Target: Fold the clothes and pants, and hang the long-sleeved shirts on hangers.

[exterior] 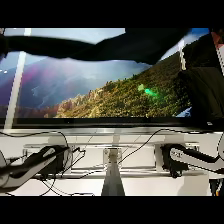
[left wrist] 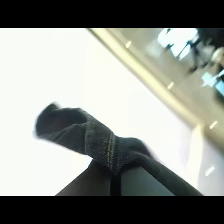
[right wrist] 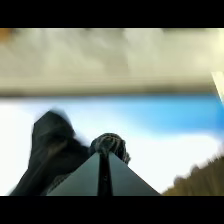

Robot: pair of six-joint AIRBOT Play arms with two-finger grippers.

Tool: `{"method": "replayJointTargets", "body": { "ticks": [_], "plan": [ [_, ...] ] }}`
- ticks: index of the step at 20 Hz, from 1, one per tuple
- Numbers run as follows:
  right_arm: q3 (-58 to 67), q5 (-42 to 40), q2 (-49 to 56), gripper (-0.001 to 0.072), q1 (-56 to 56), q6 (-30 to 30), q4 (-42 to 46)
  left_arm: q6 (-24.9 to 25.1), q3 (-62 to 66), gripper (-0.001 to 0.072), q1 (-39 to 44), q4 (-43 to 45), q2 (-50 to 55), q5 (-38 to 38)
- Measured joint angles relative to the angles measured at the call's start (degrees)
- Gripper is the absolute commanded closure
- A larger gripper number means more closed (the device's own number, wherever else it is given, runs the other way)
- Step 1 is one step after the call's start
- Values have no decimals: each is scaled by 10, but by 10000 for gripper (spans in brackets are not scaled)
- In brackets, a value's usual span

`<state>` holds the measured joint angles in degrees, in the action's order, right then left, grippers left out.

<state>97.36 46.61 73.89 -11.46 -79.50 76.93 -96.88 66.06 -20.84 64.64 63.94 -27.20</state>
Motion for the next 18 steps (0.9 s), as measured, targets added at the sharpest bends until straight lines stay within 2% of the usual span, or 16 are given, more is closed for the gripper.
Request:
{"method": "replayJointTargets", "body": {
  "ticks": [4, 7, 9, 12, 18],
  "plan": [
    [-65, 141, -14, 695, -51, -4, 0, 57, 51, 691, -47, 118, 58, -205],
    [-143, 221, -28, 695, -57, 14, -1, 142, 63, 692, -70, 188, 106, -349],
    [-204, 256, -46, 695, -57, 28, -1, 189, 64, 692, -77, 218, 134, -416],
    [-303, 269, -90, 695, -57, 42, 9, 218, 57, 692, -83, 269, 157, -464],
    [-478, 234, -214, 695, -57, 51, 21, 226, 21, 692, -108, 323, 172, -495]
  ]
}}
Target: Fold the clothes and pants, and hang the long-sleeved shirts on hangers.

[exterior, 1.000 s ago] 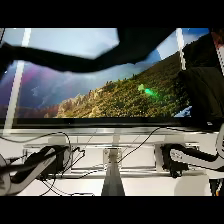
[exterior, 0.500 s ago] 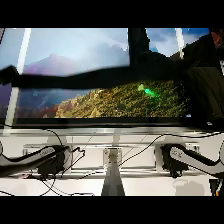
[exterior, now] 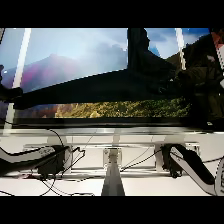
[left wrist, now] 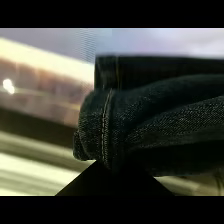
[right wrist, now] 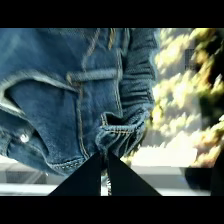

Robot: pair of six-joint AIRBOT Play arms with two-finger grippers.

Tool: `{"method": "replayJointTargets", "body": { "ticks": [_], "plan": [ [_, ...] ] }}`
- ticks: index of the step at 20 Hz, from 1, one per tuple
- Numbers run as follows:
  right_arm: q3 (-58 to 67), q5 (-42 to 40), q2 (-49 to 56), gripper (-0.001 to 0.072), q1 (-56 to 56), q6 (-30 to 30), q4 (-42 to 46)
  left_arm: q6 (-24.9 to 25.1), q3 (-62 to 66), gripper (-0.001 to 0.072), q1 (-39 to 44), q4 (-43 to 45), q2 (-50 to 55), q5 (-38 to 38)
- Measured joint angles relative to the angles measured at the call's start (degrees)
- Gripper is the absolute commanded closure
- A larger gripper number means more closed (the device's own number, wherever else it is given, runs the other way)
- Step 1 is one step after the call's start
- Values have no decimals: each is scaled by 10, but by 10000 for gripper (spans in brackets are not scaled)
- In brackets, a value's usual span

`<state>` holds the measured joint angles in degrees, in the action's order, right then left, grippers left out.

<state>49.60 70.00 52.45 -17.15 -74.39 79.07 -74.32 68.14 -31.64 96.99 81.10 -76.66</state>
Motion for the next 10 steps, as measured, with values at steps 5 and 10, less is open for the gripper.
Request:
{"method": "replayJointTargets", "body": {
  "ticks": [5, 10],
  "plan": [
    [-48, 9, -93, 695, 0, 1, 52, 2, -21, 691, -45, 25, 1, 0],
    [-66, 76, -131, 695, 0, -2, 75, 2, -25, 691, -67, 30, 2, 32]
  ]
}}
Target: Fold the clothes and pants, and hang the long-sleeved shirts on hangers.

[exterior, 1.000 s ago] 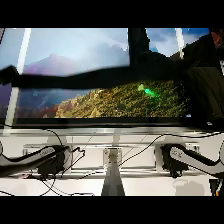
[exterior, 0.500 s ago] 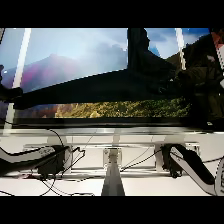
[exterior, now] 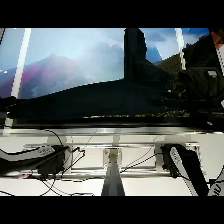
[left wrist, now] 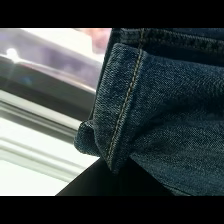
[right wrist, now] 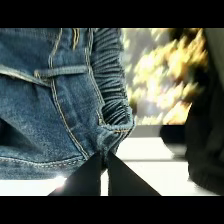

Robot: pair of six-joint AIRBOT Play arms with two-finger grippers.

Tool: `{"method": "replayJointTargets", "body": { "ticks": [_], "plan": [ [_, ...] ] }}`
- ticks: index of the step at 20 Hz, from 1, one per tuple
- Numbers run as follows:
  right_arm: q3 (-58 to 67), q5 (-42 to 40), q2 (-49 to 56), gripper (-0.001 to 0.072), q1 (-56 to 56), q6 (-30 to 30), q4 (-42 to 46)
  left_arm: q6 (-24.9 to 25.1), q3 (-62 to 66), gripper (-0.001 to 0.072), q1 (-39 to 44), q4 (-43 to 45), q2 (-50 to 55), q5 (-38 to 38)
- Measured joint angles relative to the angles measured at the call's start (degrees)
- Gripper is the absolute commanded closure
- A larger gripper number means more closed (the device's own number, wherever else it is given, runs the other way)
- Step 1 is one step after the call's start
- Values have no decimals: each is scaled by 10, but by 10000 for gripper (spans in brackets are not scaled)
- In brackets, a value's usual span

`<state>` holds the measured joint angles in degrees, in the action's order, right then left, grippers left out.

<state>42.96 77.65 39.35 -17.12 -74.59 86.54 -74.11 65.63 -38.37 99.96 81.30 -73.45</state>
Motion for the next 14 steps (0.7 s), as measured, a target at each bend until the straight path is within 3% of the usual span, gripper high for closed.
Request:
{"method": "replayJointTargets", "body": {
  "ticks": [5, 14],
  "plan": [
    [-52, 51, -8, 695, 0, -2, 7, 0, 30, 690, 18, -21, 0, 40],
    [-87, 24, -9, 694, 0, -4, 7, 0, 233, 691, 98, -47, -49, 50]
  ]
}}
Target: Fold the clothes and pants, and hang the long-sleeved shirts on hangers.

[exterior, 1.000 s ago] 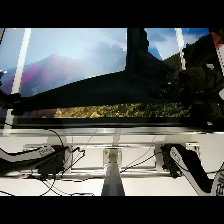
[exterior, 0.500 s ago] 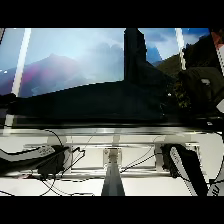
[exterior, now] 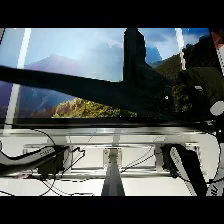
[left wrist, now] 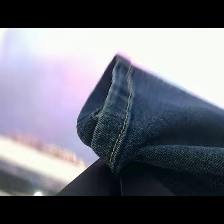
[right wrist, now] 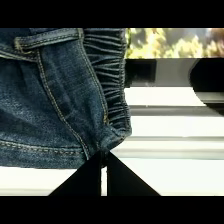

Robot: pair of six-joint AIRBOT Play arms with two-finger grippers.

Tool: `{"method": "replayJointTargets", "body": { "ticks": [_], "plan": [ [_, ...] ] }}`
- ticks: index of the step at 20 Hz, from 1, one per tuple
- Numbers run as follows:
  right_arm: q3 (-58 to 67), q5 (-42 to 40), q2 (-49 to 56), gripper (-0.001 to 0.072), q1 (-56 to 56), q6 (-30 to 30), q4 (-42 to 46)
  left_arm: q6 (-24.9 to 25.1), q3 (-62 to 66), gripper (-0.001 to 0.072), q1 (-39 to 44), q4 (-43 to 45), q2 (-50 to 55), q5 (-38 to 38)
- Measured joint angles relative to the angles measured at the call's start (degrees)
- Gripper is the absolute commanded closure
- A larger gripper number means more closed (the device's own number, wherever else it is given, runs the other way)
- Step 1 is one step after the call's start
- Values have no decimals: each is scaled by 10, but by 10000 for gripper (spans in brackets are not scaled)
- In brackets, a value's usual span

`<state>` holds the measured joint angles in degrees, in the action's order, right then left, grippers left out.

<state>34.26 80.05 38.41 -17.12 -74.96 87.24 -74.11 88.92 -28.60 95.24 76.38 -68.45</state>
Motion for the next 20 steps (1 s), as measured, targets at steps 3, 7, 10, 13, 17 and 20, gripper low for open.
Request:
{"method": "replayJointTargets", "body": {
  "ticks": [3, 7, 10, 13, 17, 20],
  "plan": [
    [-2, -9, 0, 693, 0, 0, 2, 2, 2, 691, 0, -2, -8, -38],
    [-2, -13, 0, 693, 0, 5, 2, 17, -96, 690, -29, 4, -8, -68],
    [-2, -17, 0, 694, 0, 28, 2, 34, -201, 690, -68, 31, 9, -64],
    [-2, -19, 0, 693, 0, 44, 3, 39, -266, 690, -113, 46, 40, -50],
    [-2, -21, 0, 591, 0, 52, 10, 43, -297, 80, -161, 58, 75, -34],
    [-2, -20, 0, 157, 0, 55, 15, 42, -304, 10, -178, 68, 85, -9]
  ]
}}
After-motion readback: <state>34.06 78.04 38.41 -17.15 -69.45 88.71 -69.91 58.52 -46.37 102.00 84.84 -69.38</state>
